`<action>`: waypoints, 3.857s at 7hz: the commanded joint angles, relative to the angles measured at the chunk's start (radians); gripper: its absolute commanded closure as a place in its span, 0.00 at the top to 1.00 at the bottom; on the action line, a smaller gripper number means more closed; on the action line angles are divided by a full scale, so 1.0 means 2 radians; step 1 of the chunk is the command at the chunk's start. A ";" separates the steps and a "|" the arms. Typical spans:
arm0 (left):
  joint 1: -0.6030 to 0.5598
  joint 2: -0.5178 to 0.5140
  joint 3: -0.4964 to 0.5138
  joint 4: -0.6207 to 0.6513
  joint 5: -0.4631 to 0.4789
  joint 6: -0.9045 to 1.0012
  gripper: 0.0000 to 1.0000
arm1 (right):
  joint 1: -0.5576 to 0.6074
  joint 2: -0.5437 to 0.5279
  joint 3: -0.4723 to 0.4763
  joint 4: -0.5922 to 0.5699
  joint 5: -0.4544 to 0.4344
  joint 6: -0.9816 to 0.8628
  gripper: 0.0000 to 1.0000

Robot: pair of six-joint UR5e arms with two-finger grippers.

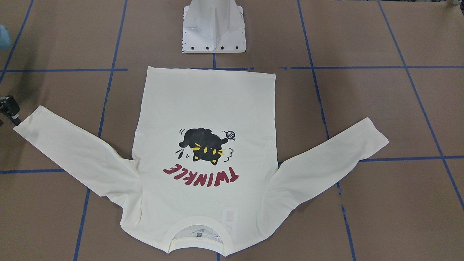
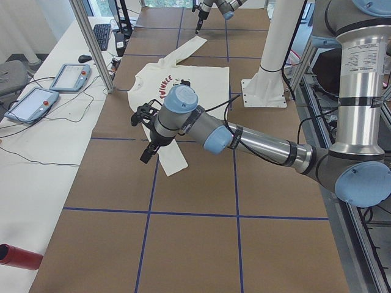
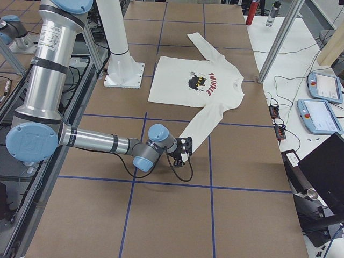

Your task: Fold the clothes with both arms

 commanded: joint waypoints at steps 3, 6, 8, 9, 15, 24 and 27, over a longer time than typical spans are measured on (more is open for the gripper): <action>0.000 0.000 0.000 0.000 0.000 0.000 1.00 | -0.011 0.020 -0.026 0.000 -0.002 0.000 0.64; 0.000 0.000 0.000 0.000 0.000 0.000 1.00 | -0.014 0.020 -0.030 0.001 0.000 0.001 0.43; 0.000 0.000 0.000 0.000 0.000 0.000 1.00 | -0.014 0.020 -0.027 0.001 0.000 0.001 0.00; 0.000 0.000 -0.001 0.000 0.000 -0.001 1.00 | -0.014 0.020 -0.026 0.001 0.000 -0.001 0.00; 0.000 -0.001 0.002 0.000 0.001 -0.002 1.00 | -0.009 0.078 0.216 -0.315 0.008 -0.002 0.00; -0.001 0.009 0.006 0.001 0.001 -0.001 1.00 | -0.116 0.707 -0.188 -0.544 -0.208 0.071 0.00; -0.002 0.011 0.010 0.001 0.001 -0.001 1.00 | -0.201 0.787 -0.287 -0.512 -0.280 0.086 0.00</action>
